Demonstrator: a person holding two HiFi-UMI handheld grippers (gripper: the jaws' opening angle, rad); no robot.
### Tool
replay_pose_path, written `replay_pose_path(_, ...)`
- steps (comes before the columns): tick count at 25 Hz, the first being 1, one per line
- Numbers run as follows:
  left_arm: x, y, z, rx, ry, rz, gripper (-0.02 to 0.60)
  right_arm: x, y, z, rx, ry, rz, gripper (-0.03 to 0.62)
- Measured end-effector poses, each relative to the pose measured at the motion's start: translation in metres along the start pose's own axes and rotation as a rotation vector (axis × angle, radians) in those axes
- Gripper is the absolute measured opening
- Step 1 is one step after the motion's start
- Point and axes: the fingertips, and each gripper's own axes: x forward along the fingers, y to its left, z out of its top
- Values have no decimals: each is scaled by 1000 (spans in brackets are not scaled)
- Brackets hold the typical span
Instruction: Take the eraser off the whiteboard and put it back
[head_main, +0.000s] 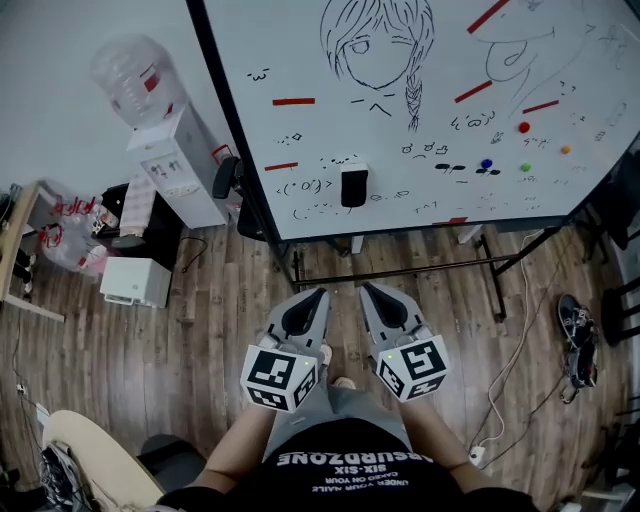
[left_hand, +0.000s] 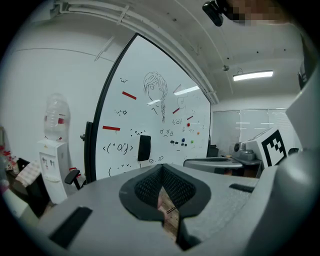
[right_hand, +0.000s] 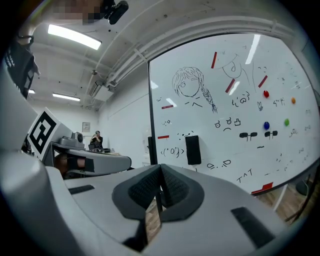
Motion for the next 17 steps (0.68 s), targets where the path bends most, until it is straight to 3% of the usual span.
replay_pose_path(17, -14, -8, -6, 23, 3, 32, 5, -15, 13, -2, -15, 2, 15, -2)
